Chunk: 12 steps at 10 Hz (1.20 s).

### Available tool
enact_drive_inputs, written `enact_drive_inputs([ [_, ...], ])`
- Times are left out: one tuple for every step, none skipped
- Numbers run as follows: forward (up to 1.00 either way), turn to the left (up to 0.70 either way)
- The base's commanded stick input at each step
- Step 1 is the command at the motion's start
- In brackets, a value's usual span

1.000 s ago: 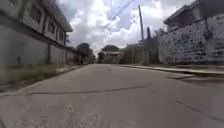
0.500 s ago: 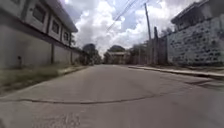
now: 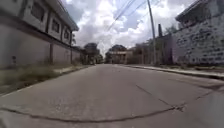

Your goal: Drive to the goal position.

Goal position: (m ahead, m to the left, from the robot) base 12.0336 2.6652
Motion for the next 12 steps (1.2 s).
enact_drive_inputs([
  [1.0,0.0],
  [1.0,0.0],
  [1.0,0.0],
  [1.0,0.0],
  [1.0,0.0],
  [1.0,0.0],
  [1.0,0.06],
  [1.0,0.27],
  [1.0,0.37],
  [1.0,0.38],
  [1.0,0.38],
  [1.0,0.37],
])
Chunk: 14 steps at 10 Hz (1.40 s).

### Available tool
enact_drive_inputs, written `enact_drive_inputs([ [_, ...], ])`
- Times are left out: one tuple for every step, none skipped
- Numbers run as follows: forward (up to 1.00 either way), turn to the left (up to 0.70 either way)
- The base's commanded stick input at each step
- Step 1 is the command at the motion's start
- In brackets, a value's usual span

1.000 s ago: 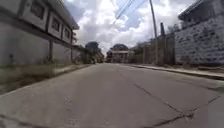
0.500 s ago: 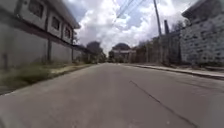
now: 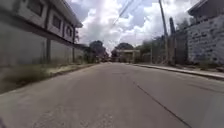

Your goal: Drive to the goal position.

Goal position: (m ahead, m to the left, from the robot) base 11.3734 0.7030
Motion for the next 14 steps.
enact_drive_inputs([
  [1.0,0.29],
  [1.0,0.08],
  [1.0,0.0],
  [1.0,0.0],
  [1.0,0.0],
  [1.0,0.0],
  [1.0,0.0],
  [1.0,0.0],
  [1.0,0.0],
  [1.0,0.0],
  [1.0,0.0],
  [1.0,0.0],
  [1.0,0.0],
  [1.0,0.0],
])
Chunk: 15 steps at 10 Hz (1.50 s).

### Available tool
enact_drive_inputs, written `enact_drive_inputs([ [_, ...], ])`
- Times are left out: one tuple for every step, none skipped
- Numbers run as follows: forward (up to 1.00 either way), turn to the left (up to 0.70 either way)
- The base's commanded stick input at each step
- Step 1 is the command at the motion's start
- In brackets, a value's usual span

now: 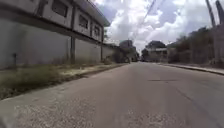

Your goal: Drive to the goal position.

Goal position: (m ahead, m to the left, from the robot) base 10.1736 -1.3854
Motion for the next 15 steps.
enact_drive_inputs([
  [1.0,0.0],
  [1.0,0.0],
  [1.0,0.0],
  [1.0,0.0],
  [1.0,0.0],
  [1.0,0.0],
  [1.0,-0.02],
  [1.0,-0.07],
  [1.0,-0.27],
  [1.0,-0.39],
  [1.0,-0.38],
  [1.0,-0.28],
  [1.0,-0.02],
  [1.0,0.0],
  [1.0,0.0],
])
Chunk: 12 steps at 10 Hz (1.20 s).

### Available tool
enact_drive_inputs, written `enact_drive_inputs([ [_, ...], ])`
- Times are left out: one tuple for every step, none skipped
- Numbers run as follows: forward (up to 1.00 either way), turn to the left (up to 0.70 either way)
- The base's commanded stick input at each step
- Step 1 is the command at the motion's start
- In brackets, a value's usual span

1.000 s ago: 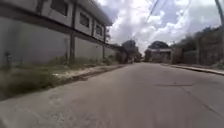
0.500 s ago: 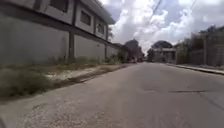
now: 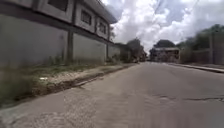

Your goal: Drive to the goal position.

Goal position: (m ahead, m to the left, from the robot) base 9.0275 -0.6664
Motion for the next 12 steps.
enact_drive_inputs([
  [1.0,-0.04],
  [1.0,-0.16],
  [1.0,-0.31],
  [1.0,-0.4],
  [1.0,-0.39],
  [1.0,-0.3],
  [1.0,-0.11],
  [1.0,0.0],
  [1.0,-0.03],
  [1.0,-0.21],
  [1.0,-0.39],
  [1.0,-0.4],
])
